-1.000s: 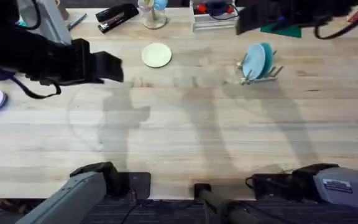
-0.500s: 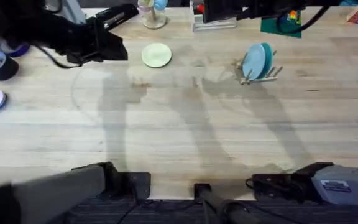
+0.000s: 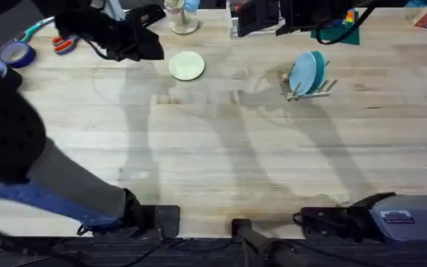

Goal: Pick up the plates from the table one by one and place each into a slot on the dish rack.

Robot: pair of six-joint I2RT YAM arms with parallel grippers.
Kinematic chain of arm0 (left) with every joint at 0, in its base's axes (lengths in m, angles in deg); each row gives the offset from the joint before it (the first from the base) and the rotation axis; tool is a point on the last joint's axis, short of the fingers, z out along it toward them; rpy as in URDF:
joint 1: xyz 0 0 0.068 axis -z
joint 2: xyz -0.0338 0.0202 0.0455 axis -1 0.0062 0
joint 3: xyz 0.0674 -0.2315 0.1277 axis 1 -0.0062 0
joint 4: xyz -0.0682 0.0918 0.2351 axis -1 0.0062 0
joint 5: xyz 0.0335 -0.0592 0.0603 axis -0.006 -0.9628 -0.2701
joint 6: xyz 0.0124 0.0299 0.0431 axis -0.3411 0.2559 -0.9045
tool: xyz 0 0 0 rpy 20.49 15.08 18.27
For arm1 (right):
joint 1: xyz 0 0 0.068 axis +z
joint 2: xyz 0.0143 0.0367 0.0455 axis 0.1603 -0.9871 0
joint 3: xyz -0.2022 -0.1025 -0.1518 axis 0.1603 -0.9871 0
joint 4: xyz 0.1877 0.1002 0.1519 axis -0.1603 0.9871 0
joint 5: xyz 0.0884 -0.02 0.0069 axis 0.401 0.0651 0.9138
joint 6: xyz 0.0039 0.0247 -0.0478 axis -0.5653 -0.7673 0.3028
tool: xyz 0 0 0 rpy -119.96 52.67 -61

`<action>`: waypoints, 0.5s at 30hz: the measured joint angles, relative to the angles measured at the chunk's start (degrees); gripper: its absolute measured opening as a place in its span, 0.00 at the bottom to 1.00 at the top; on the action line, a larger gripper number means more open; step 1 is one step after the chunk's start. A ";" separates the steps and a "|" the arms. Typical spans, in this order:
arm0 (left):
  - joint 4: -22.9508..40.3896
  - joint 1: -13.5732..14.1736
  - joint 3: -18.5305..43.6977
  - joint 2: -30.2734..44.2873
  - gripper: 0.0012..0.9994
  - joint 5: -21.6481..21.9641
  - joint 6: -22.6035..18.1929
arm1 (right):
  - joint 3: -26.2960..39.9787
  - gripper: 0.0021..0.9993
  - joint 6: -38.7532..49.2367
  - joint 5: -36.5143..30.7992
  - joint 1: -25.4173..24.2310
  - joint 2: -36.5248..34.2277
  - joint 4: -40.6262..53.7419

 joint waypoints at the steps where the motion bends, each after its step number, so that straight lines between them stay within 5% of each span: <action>1: -0.66 0.36 0.52 1.17 0.04 -0.21 0.00 | 0.00 0.99 -0.01 0.00 0.00 -0.25 0.01; 15: -5.75 0.08 0.93 12.26 0.04 -4.34 1.05 | 0.00 1.00 -0.01 0.00 0.00 -0.47 -0.30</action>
